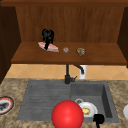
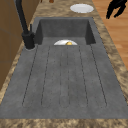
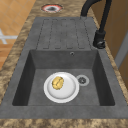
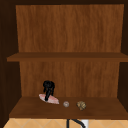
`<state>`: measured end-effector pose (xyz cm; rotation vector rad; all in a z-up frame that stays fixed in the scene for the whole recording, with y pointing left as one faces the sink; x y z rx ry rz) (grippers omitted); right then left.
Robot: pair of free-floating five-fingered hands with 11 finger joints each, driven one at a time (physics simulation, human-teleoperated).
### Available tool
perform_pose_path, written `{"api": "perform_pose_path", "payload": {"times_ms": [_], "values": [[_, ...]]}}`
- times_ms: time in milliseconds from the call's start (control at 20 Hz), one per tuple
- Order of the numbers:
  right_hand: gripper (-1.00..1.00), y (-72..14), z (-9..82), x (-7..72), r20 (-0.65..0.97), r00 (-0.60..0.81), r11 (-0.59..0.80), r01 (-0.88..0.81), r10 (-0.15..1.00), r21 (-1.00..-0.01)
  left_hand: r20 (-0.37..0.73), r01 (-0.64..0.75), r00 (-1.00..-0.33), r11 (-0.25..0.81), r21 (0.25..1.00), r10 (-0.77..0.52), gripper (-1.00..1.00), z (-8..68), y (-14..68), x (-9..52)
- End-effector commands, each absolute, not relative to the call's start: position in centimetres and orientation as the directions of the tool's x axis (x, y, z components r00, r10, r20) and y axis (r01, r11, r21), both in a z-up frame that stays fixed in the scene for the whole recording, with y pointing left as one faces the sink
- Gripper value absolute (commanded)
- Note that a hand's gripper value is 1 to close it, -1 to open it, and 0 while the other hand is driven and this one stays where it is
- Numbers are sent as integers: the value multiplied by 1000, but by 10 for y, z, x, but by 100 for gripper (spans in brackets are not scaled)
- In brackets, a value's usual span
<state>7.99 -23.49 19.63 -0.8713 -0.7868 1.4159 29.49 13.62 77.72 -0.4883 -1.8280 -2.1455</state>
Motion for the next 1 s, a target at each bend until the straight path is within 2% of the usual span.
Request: {"api": "perform_pose_path", "payload": {"times_ms": [0,200,300,950], "values": [[0,-235,196,80,-49,19,-34,-486,999,-873,418,412,-908,-170,895,1,100,768,124,326],[0,-235,196,80,-49,19,-34,-486,999,-873,428,421,-904,-153,894,9,100,750,114,359],[0,-235,196,80,-49,19,-34,-486,999,-873,423,417,-906,-109,902,30,100,734,117,375],[0,-235,196,80,-49,19,-34,-486,999,-873,416,411,-908,-97,906,42,100,651,101,482]]}}
